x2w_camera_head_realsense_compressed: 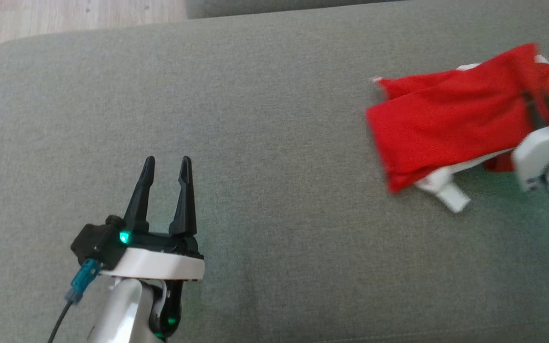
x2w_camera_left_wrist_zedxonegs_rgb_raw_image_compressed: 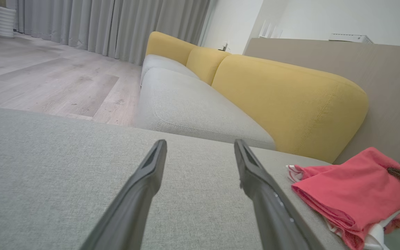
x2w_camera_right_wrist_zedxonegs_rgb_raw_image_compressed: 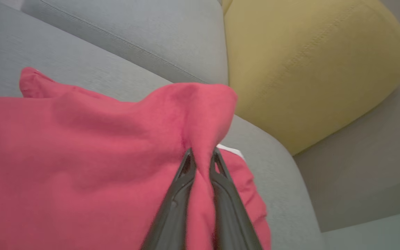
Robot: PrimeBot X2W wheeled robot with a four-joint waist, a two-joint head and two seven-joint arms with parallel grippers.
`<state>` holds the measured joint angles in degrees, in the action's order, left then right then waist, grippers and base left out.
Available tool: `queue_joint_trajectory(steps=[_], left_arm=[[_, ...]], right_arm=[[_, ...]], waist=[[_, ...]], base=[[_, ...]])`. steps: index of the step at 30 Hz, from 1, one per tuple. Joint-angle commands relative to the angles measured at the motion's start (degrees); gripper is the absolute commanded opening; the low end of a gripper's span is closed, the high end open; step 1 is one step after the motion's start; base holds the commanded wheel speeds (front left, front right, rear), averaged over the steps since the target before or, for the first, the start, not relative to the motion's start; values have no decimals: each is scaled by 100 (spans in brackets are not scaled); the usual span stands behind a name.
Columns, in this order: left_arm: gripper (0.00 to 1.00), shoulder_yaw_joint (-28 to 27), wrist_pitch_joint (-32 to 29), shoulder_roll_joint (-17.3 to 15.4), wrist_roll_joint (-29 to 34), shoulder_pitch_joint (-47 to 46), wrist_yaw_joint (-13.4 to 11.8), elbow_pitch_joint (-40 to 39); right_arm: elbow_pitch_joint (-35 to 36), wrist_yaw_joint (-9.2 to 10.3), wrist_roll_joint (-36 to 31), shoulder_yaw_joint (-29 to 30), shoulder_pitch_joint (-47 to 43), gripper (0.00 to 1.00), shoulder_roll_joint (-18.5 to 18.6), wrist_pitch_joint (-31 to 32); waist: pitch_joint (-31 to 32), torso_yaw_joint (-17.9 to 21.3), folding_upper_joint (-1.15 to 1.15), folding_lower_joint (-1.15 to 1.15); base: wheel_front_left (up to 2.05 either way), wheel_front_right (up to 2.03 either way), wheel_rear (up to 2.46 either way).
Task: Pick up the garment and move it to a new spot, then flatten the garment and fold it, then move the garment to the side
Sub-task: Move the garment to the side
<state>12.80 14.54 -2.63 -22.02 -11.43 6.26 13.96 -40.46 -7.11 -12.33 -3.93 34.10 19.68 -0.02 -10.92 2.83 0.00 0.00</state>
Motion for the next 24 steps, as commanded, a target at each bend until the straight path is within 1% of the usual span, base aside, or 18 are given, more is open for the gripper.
queue_joint_trajectory(steps=[1,5,8,11,17,24], left_arm=[[100,-177,46,-25,55,-191,1,-206],[100,-218,46,-25,52,-208,18,-182],[100,-263,46,-25,44,-224,30,-177],[100,-280,46,-25,49,-254,41,-170],[100,-345,46,-25,76,-285,57,-182],[100,-433,46,-25,133,-270,80,-181]], right_arm=[[182,-37,12,-97,208,0,274,48],[83,-37,24,-134,236,0,865,214],[36,-37,42,-121,230,0,1186,329],[-6,-37,76,-51,238,0,1424,380],[-34,-37,141,86,283,0,1642,421],[22,-37,139,261,280,0,1629,446]], waist=[[-43,-29,0,0],[-109,-83,0,0],[-152,-110,0,0],[-187,-140,0,0],[-249,-142,0,0],[-318,-100,0,0]], base=[[0,0,0],[0,0,0],[0,0,0],[0,0,0],[0,0,0],[0,0,0]])
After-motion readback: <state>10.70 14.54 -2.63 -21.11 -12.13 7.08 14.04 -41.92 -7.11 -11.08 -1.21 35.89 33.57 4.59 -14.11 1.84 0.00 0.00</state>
